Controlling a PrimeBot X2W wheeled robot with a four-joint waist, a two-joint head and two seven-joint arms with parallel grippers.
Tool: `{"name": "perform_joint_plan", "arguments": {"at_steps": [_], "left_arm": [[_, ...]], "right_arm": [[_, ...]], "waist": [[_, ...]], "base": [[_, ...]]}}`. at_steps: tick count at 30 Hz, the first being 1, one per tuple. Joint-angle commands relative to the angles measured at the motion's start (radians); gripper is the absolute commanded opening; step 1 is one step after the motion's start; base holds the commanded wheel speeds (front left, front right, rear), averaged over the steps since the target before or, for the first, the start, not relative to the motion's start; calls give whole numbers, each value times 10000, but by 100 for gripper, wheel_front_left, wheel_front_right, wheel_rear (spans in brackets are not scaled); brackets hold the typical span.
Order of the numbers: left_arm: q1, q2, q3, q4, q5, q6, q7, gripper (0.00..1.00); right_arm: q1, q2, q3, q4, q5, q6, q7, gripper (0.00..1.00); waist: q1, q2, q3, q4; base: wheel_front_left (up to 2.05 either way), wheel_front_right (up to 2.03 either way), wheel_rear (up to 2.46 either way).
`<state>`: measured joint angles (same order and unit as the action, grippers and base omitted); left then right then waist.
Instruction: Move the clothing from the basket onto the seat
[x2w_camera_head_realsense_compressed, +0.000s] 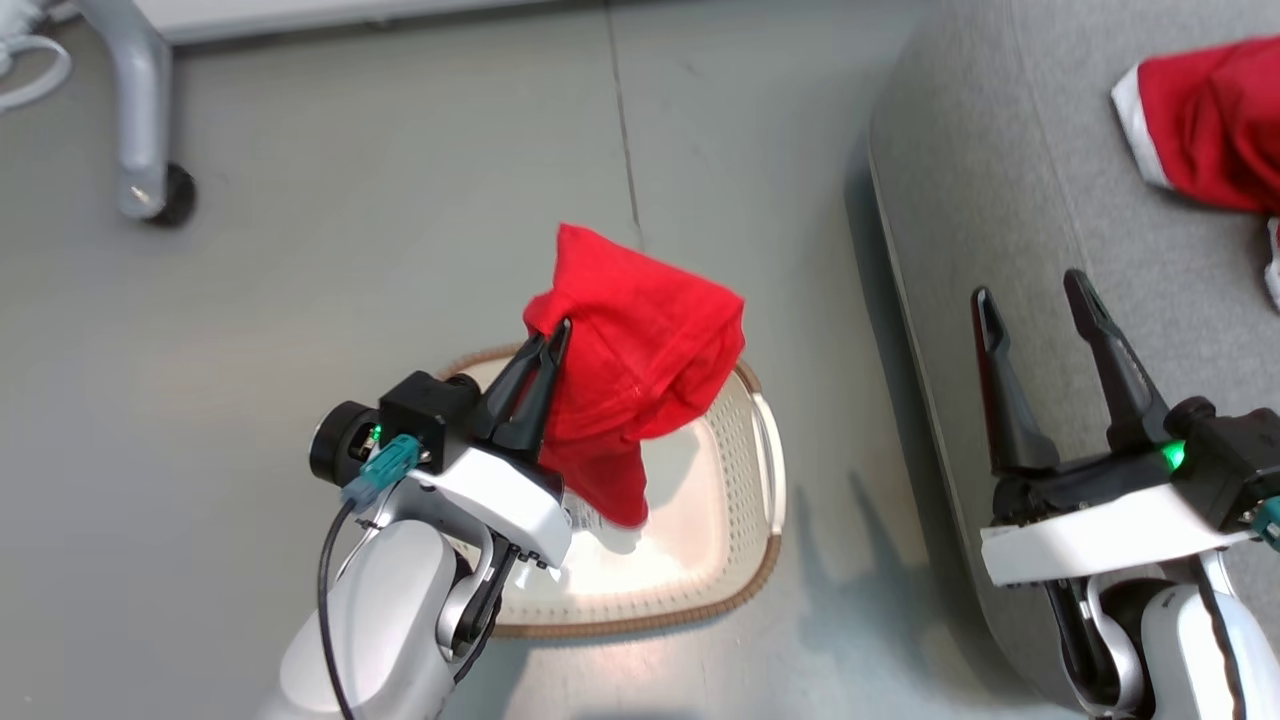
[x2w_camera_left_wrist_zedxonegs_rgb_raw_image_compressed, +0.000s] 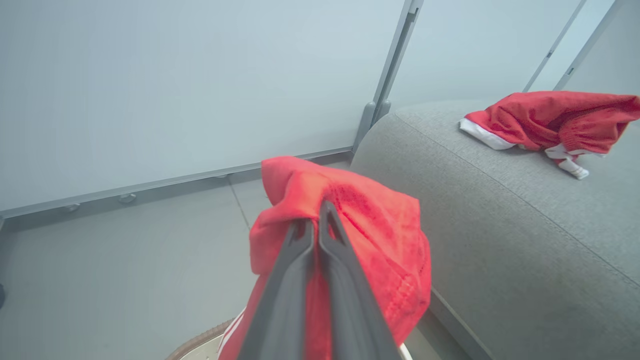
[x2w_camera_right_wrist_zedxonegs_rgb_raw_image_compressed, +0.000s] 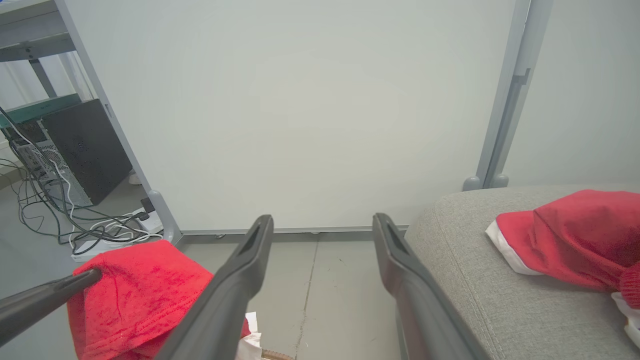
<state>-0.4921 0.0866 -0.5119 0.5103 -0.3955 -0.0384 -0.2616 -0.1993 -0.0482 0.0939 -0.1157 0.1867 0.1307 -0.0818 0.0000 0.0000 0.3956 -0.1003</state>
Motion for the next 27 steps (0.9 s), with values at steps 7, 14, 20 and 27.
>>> {"name": "perform_joint_plan", "arguments": {"at_steps": [7, 14, 20, 27], "left_arm": [[815, -43, 1061, -2360, 356, 122, -43, 0], [1118, 12, 1386, -3432, 597, 51, -43, 0], [1610, 165, 1376, -4103, 599, 56, -27, 0], [2627, 395, 1268, -4911, 499, 251, 220, 0]], "right_arm": [[773, -54, -75, -24, -15, 2, 434, 100], [1163, -52, -29, -24, 9, 2, 610, 100], [1626, -52, -12, -1, 47, 2, 745, 100], [2191, -54, 142, 63, 188, 2, 893, 100]], "waist": [[0, 0, -1810, 445], [0, 0, -2507, 362], [0, 0, -3174, 323], [0, 0, -3976, 172]], "base": [[0, 0, 0], [0, 0, 0], [0, 0, 0], [0, 0, 0]]}}
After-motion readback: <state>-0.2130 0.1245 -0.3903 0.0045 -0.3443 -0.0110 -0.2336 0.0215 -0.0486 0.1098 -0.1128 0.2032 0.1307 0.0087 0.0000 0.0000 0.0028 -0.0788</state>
